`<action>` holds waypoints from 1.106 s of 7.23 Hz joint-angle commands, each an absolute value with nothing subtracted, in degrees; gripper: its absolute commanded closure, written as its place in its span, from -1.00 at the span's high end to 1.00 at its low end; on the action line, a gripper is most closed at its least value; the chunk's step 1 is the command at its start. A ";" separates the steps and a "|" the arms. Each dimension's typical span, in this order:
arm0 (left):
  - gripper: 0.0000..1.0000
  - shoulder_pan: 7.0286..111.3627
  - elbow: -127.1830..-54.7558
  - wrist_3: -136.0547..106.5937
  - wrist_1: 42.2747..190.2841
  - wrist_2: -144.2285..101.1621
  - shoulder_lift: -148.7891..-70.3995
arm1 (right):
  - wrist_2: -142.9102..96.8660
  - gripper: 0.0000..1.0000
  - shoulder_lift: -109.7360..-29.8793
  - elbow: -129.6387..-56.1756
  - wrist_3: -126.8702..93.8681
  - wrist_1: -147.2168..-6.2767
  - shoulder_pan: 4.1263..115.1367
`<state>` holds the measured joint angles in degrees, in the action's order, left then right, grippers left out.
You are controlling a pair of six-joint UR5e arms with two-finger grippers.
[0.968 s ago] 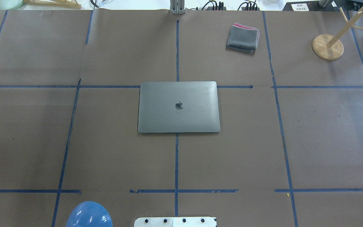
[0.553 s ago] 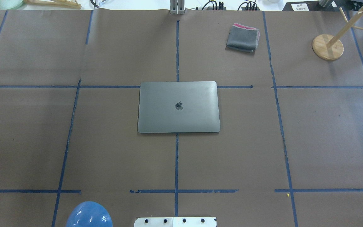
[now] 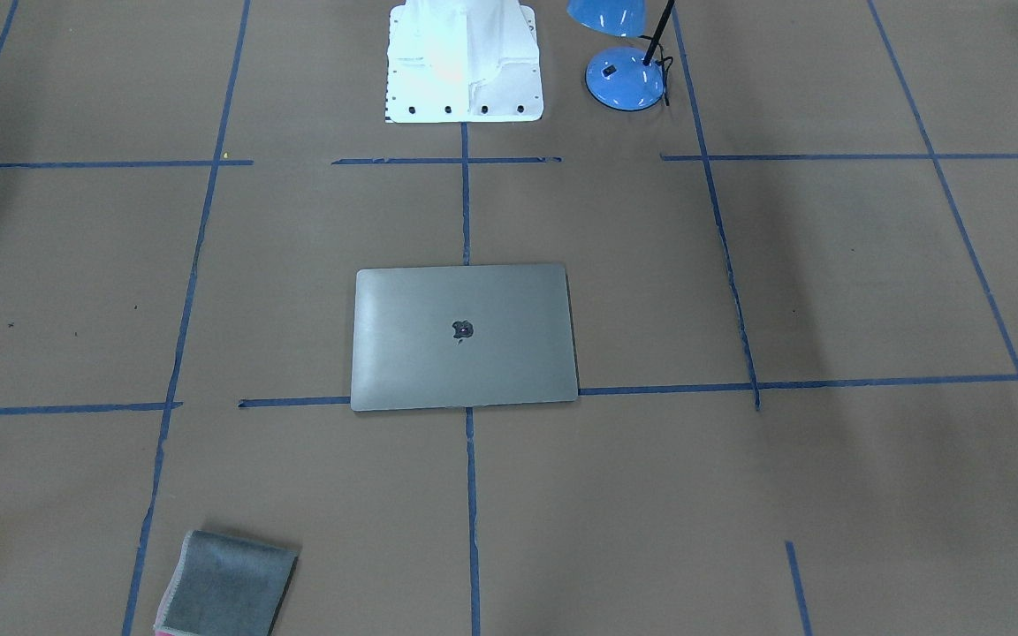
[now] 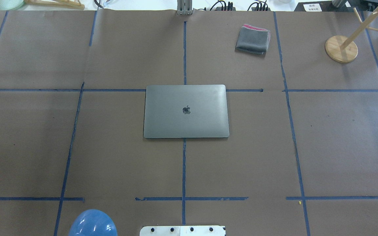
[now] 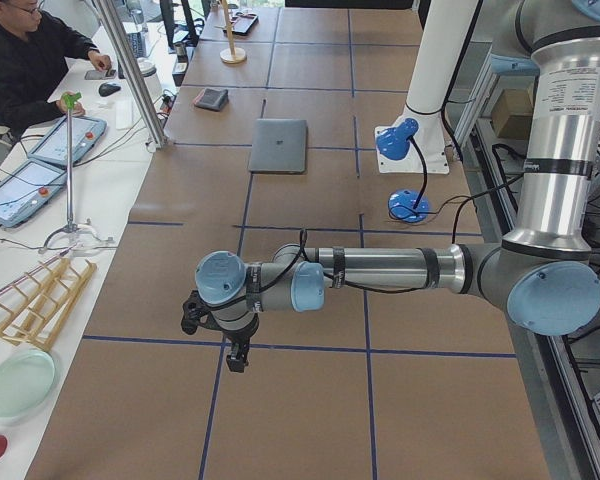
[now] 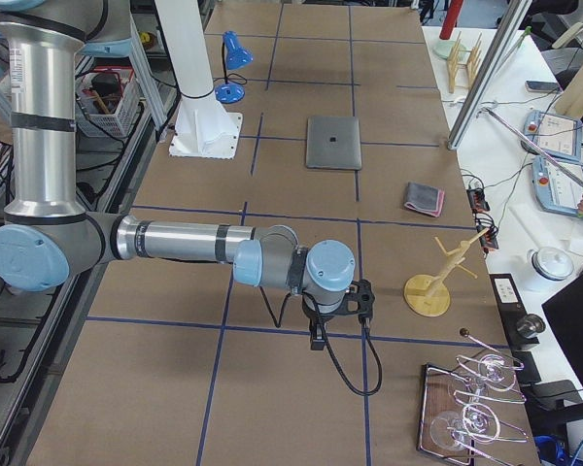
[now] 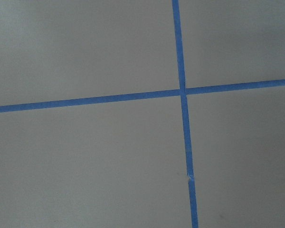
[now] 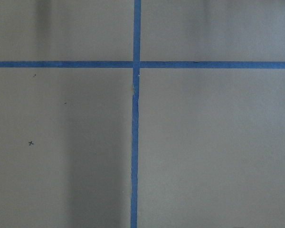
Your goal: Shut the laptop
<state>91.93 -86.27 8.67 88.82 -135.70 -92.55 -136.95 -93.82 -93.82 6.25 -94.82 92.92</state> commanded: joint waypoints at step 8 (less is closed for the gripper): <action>1.00 91.85 -85.96 8.61 88.86 -135.62 -93.07 | -137.11 1.00 -93.60 -94.31 6.24 -94.75 94.13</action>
<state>91.90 -86.07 8.61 88.86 -135.68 -92.89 -137.08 -93.61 -94.24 6.24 -94.74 94.00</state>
